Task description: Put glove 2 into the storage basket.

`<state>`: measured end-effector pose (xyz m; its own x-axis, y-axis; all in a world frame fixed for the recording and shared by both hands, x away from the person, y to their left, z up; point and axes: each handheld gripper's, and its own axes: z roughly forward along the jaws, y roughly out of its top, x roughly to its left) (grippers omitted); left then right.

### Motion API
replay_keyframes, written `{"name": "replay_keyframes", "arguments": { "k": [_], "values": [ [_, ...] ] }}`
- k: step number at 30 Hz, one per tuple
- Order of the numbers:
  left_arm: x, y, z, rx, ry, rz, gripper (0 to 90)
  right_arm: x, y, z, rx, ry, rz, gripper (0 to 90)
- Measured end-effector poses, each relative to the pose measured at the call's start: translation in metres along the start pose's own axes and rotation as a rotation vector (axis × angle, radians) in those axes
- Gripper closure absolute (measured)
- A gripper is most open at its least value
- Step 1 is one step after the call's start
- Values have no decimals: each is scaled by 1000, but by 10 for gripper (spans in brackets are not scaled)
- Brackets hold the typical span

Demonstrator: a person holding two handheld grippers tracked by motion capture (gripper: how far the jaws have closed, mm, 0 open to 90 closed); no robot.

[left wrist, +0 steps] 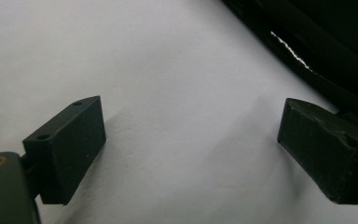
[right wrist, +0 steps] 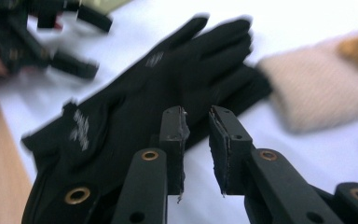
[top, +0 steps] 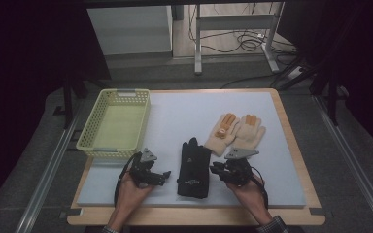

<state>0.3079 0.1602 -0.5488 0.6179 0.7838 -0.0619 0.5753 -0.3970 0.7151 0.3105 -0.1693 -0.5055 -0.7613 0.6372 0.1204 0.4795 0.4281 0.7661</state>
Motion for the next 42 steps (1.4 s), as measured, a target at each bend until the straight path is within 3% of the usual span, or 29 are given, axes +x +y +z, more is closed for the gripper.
{"name": "replay_keyframes", "arguments": {
  "k": [7, 12, 15, 19, 34, 42],
  "values": [
    [5, -11, -13, 33, 43, -5, 70, 7, -17, 11, 59, 64, -35, 740],
    [14, -19, -21, 48, 69, -18, 49, 19, -20, 24, 65, 69, -110, 739],
    [23, -26, -26, 43, 69, -50, 33, 22, -18, 29, 59, 91, -103, 739],
    [29, -35, -31, 30, 71, -53, 6, 27, -13, 38, 54, 107, -107, 738],
    [31, -36, -31, 37, 71, -59, 0, 45, 13, 77, 45, 60, -151, 724],
    [31, -36, -31, 32, 69, -59, 0, 45, 12, 73, 57, 67, -189, 635]
  ]
}}
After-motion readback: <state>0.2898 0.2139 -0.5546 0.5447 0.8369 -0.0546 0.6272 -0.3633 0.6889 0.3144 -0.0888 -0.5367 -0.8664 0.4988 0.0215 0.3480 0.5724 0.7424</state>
